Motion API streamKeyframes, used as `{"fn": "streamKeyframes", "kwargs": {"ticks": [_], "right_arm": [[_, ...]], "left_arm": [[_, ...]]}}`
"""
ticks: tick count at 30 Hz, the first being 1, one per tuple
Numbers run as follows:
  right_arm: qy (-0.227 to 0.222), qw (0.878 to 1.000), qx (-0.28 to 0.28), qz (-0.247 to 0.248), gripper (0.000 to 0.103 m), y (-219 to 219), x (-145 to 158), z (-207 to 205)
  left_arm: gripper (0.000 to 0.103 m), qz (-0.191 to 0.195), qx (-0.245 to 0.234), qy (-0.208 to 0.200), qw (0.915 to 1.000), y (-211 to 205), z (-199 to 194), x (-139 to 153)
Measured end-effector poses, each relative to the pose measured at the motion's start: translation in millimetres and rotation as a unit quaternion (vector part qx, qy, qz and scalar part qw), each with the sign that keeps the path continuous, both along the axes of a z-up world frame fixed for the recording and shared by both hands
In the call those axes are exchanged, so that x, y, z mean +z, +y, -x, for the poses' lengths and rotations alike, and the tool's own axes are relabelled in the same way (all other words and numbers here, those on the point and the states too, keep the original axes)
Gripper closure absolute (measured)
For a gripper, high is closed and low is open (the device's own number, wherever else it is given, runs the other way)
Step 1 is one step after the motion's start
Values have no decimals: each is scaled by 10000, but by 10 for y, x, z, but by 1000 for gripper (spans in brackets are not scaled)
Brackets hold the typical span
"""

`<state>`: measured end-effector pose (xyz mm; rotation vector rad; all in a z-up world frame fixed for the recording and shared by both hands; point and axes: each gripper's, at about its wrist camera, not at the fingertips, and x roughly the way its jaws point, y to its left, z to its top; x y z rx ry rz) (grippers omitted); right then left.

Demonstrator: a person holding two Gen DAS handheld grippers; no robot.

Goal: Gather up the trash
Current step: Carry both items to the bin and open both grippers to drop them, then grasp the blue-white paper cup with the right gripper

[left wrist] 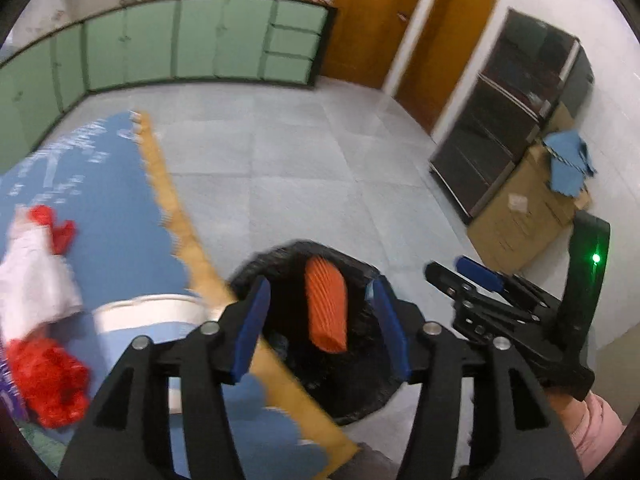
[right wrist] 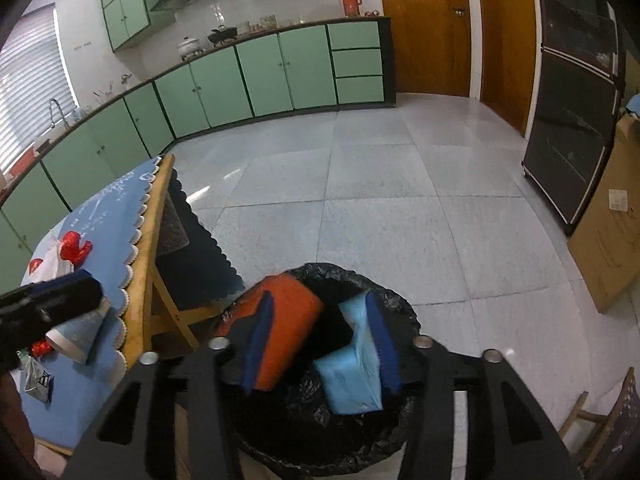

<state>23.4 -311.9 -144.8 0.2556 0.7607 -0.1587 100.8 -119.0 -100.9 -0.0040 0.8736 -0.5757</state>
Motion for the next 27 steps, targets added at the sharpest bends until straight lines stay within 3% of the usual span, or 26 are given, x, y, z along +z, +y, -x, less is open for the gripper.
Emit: {"fn": "streamKeyframes", "kwargs": {"ticks": [2, 6, 8, 13, 18, 27], "right_arm": [[-129, 9998, 120, -12, 43, 122, 80, -9], [-543, 9972, 498, -95, 32, 509, 304, -59], [-768, 9935, 828, -159, 23, 780, 393, -63], [-893, 9841, 1536, 31, 18, 1469, 480, -117], [-526, 9811, 1837, 303, 15, 1856, 306, -161], [-220, 9805, 1921, 357, 10, 2046, 116, -176]], "left_arm": [[42, -108, 380, -327, 9987, 206, 71, 84], [37, -443, 1257, -926, 9867, 736, 317, 156], [35, -541, 1565, -1033, 9808, 905, 406, 167], [34, -588, 2285, -928, 9673, 1356, 531, 106], [34, -671, 2658, -953, 9570, 1581, 613, 113], [34, -671, 2870, -1026, 9501, 1726, 807, 97]]}}
